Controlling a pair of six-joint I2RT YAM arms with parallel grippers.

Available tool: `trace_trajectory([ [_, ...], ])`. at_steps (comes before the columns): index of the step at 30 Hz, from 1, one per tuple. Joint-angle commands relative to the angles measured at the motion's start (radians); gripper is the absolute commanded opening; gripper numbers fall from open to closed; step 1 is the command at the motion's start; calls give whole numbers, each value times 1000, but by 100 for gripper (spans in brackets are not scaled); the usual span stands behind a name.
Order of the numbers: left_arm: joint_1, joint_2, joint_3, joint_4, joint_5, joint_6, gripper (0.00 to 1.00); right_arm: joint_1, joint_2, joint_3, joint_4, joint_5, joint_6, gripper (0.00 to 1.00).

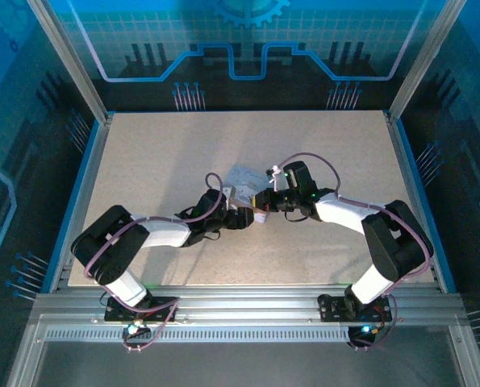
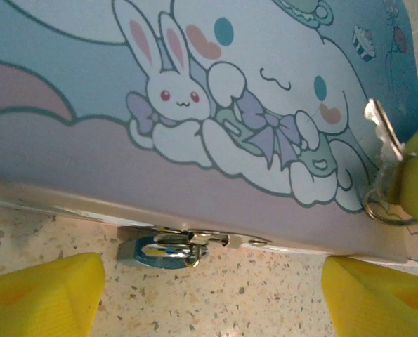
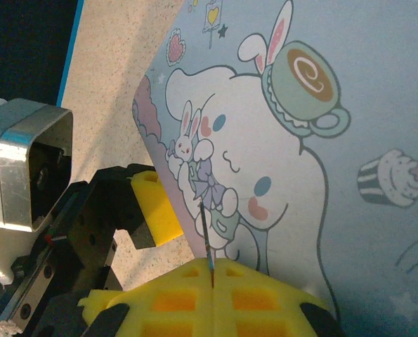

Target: Unlock the padlock with the key

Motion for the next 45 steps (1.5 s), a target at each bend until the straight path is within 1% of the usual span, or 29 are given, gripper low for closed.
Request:
trace_trajectory([
  [1,43,9,9,106,-32,-6,82,-6,24,-49,-110,23,4,2],
  [7,74,-10,26,112,-17,-4,84,-7,32,-48,-106,22,6,2],
  [14,85,-59,19,92,-15,0,86,-9,41,-36,-101,21,10,2],
  [20,129,-77,30,88,12,-32,86,-21,29,-18,-99,9,12,2],
  [27,152,-32,86,77,49,-37,86,-39,-6,-15,-64,-18,12,2],
  [34,167,15,153,69,82,-36,86,-99,-54,-1,-44,-60,14,2],
  [43,181,91,239,44,110,-21,86,-157,-20,44,-38,-90,-12,2],
  [45,184,107,257,34,112,-15,86,-172,1,91,-42,-98,-17,2],
])
